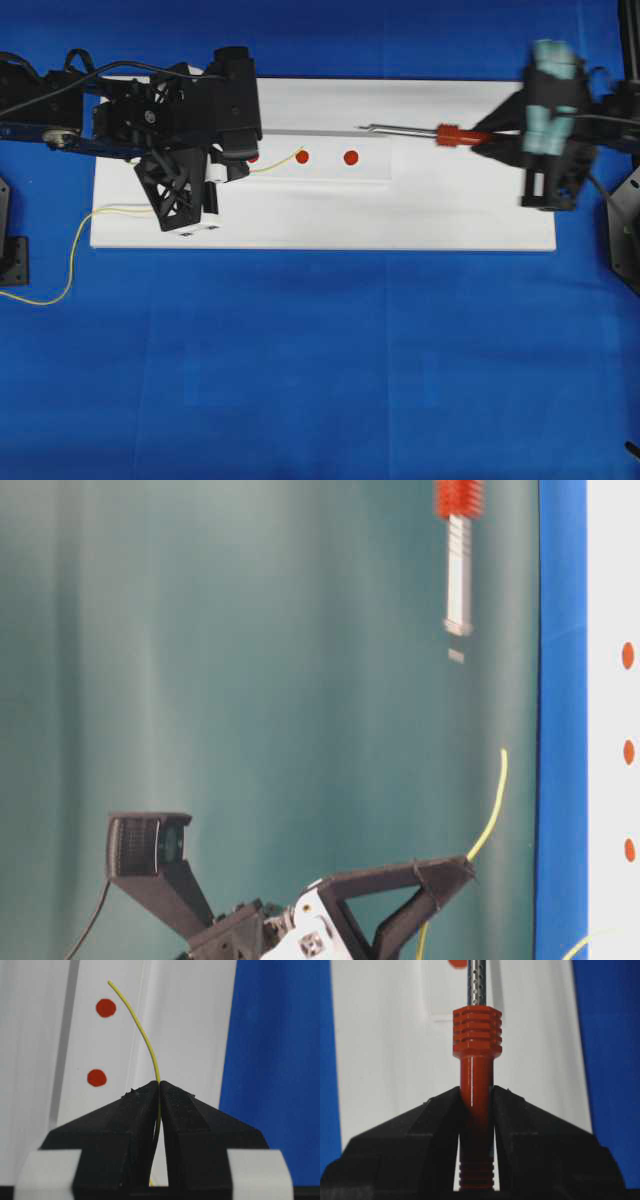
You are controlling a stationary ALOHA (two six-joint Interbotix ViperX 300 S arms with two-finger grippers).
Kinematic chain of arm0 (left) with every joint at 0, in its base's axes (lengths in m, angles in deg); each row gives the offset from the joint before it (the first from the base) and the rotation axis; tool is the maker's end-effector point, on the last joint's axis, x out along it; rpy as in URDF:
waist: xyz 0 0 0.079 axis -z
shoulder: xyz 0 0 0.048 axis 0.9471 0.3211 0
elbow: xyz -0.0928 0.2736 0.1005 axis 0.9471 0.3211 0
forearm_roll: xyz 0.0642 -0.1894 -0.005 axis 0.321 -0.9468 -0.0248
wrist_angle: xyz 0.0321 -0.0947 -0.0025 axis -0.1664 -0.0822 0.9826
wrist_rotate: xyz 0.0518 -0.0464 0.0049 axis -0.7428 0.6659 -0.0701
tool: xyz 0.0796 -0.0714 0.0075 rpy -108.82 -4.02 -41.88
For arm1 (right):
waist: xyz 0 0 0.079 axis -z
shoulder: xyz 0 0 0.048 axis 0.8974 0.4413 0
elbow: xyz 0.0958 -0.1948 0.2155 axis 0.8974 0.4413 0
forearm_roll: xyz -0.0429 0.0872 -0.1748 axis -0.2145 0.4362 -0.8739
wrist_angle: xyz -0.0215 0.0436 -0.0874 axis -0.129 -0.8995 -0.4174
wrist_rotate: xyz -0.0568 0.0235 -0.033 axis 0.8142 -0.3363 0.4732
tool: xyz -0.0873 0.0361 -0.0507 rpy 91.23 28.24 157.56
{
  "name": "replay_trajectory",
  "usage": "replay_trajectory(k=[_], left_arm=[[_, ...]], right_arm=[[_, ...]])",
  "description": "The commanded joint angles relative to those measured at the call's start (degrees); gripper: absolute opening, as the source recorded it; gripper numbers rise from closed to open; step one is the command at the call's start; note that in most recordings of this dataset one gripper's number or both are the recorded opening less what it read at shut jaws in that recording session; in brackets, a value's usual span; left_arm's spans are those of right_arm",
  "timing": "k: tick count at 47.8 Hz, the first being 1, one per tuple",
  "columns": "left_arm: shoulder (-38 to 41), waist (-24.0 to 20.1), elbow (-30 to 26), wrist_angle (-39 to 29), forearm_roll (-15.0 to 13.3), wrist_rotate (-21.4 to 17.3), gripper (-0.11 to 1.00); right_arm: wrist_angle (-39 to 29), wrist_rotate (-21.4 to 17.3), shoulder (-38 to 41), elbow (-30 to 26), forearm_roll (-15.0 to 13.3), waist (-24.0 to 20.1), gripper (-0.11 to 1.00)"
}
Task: Touch the tip of the soldering iron to the tip of the solder at the mark.
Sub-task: 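Withdraw both grippers from the strip, lowering solder and iron, then place the solder and iron back on the table and open grippers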
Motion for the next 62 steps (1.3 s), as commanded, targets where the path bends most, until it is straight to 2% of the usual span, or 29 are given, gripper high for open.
replay_trajectory(k=[1,12,20,28,36,44,52,62], left_arm=[[-1.8,0.1,0.0,1.1,0.1,0.1,0.02],[-3.7,0.2,2.0,2.0,-0.1,1.1,0.02],[-7.1,3.4,4.2,2.7,-0.1,5.7,0.02],[-11.4,10.5,7.6,6.5,0.0,12.0,0.02],[-13.8,18.9,10.7,11.1,0.0,18.0,0.02],[-12.0,25.8,14.0,18.7,0.0,20.3,0.02],[-6.9,30.5,17.2,28.7,-0.1,20.9,0.02],[2.5,33.5,19.9,37.9,-0.2,20.8,0.02]], right_arm=[[0.4,0.0,-4.0,0.5,0.2,0.2,0.06],[1.9,-2.5,-5.4,1.2,0.4,0.2,0.06],[2.7,-6.5,-6.3,1.2,1.8,-2.1,0.06],[4.0,-10.9,-7.8,1.0,2.3,-11.4,0.06],[9.2,-13.7,-6.9,1.1,2.3,-22.9,0.06],[15.0,-16.0,1.0,0.6,2.3,-30.1,0.06],[19.1,-17.4,12.3,-1.1,2.3,-33.3,0.06],[23.5,-19.4,25.0,-2.8,2.4,-36.9,0.06]])
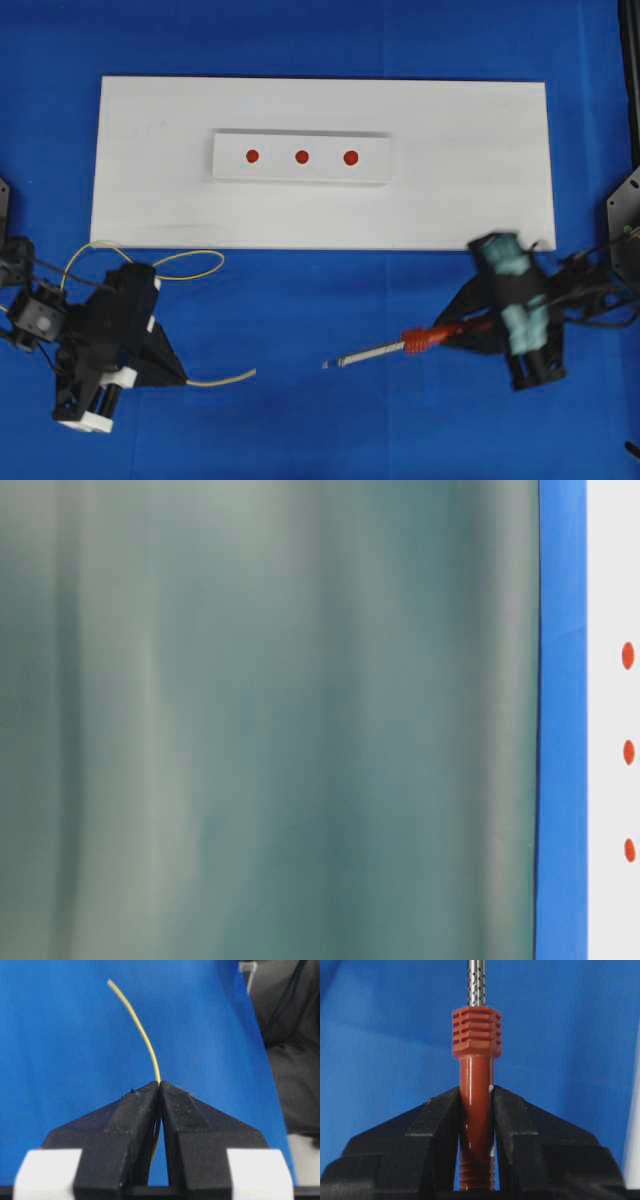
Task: Touch the tip of the soldering iron to the tip of the solder at the mark.
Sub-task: 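Place the solder and iron back on the table and open grippers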
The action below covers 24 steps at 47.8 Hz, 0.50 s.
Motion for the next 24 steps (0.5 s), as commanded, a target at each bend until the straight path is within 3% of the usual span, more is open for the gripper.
replay_trajectory(k=[1,11,24], left_arm=[[4.0,0.8,-0.3,4.1,-0.1,-0.1,0.02],[12.8,0.9,-1.8,5.8,0.0,-0.8,0.02],[13.4,0.8,-1.6,5.6,-0.1,-0.8,0.03]], right_arm=[[3.2,-0.9,4.3,-1.5,0.2,-1.1,0.06],[7.9,-2.9,11.1,-1.8,0.4,-2.5,0.06],[9.2,-3.9,16.8,-2.8,1.6,-3.0,0.06]])
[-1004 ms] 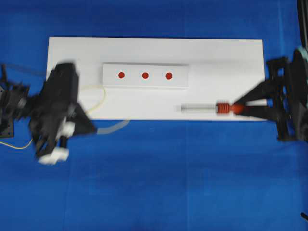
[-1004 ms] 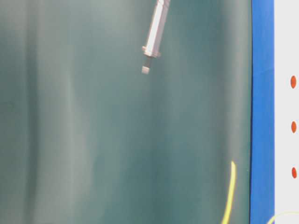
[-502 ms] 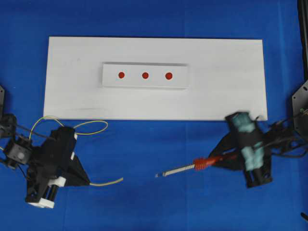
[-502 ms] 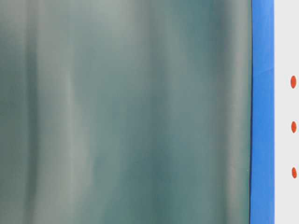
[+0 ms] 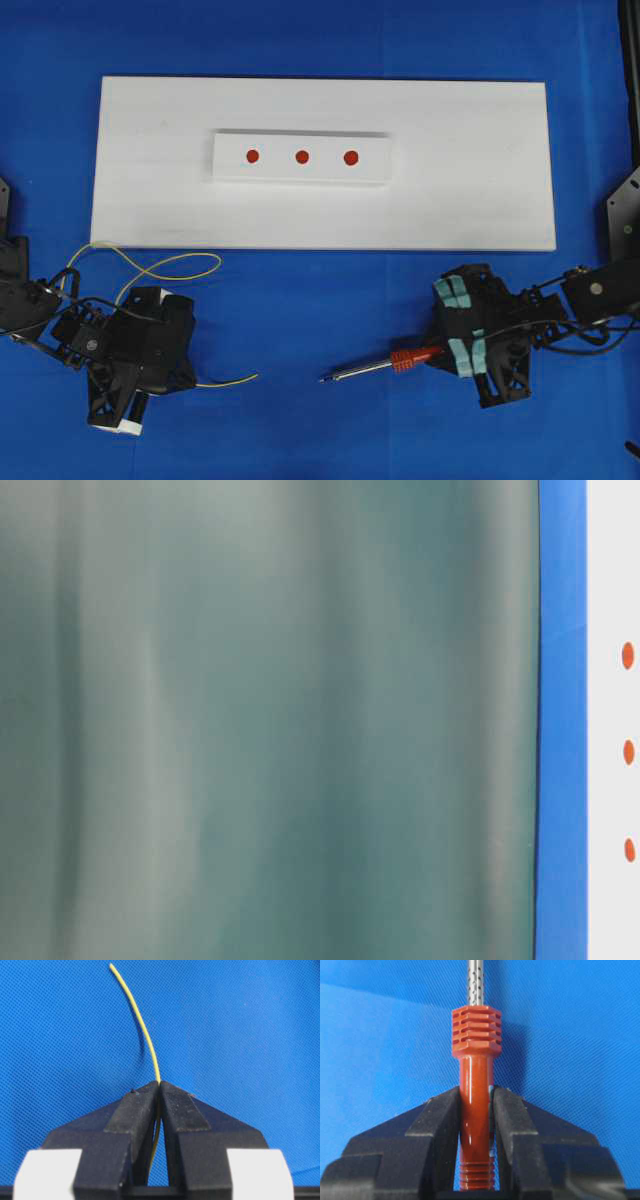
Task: Touch the tip of the soldering iron to the tip of the solder at the mark.
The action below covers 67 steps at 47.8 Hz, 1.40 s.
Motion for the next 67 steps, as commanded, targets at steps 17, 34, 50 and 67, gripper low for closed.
replay_trajectory(k=[17,34,50,67], left_arm=[[-1.8,0.1,-1.7,-3.2,-0.1,0.0,0.83],[-13.8,-1.2,-4.2,-19.1,0.0,-2.1,0.78],[-26.5,-8.5,-3.6,-23.6,0.0,-11.9,0.77],[-46.6,-20.7,3.2,-24.9,0.1,-22.2,0.77]], right_arm=[[1.4,-0.4,0.6,-2.1,4.4,-2.9,0.41],[-10.4,1.8,-13.4,-4.2,0.9,-0.9,0.81],[-24.2,1.9,-32.7,-5.4,-10.4,8.6,0.81],[-30.5,1.9,-53.3,-1.6,-16.3,18.8,0.80]])
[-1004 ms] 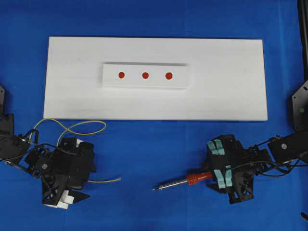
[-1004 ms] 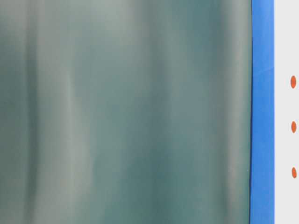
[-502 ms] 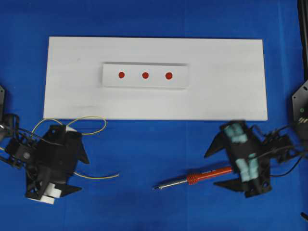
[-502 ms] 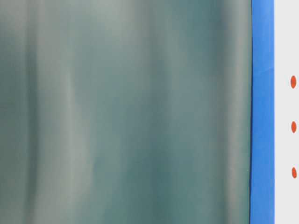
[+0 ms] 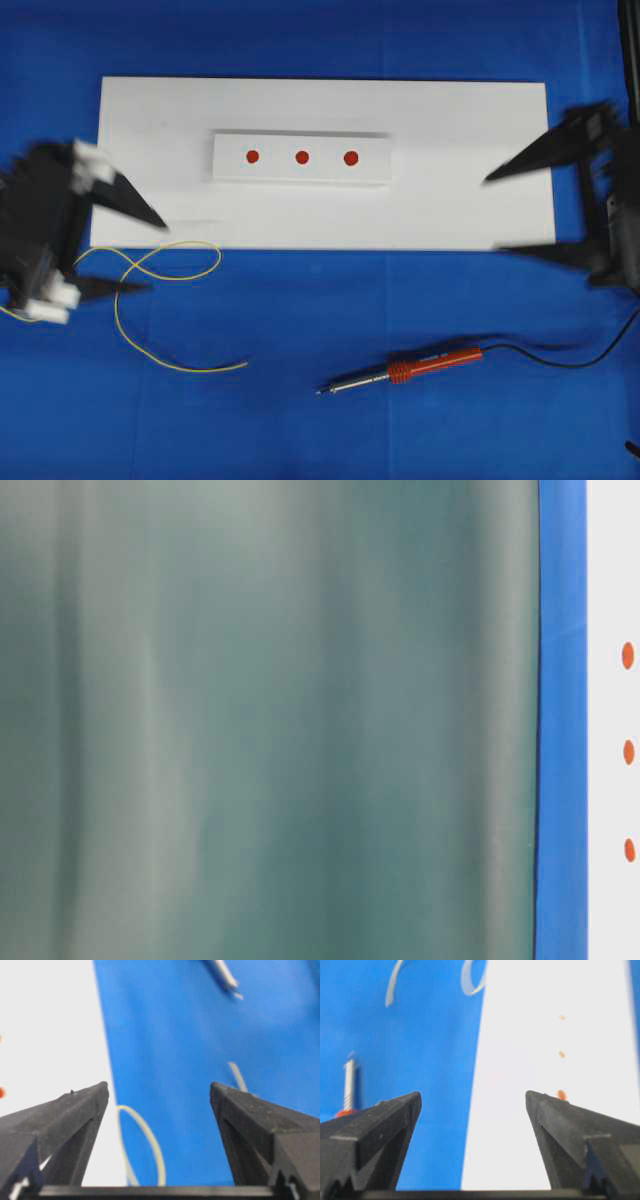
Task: Touch the tip of the soldering iron to the tip of the solder at the mark.
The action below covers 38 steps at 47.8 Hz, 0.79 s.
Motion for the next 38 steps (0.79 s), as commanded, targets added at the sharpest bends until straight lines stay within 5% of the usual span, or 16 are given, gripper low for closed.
replay_trajectory(k=[1,18,38], left_arm=[[-5.3,-2.3,1.1,0.4,0.1,-0.8,0.77],[-25.2,-7.0,12.9,1.8,0.1,-1.8,0.77],[-36.3,-7.7,22.2,1.8,0.1,-1.6,0.77]], right_arm=[[-1.3,0.0,-4.0,0.4,-0.7,1.8,0.80],[0.9,-0.9,-16.4,10.5,-0.4,6.9,0.80],[12.7,-0.9,-16.1,19.3,1.3,8.2,0.80]])
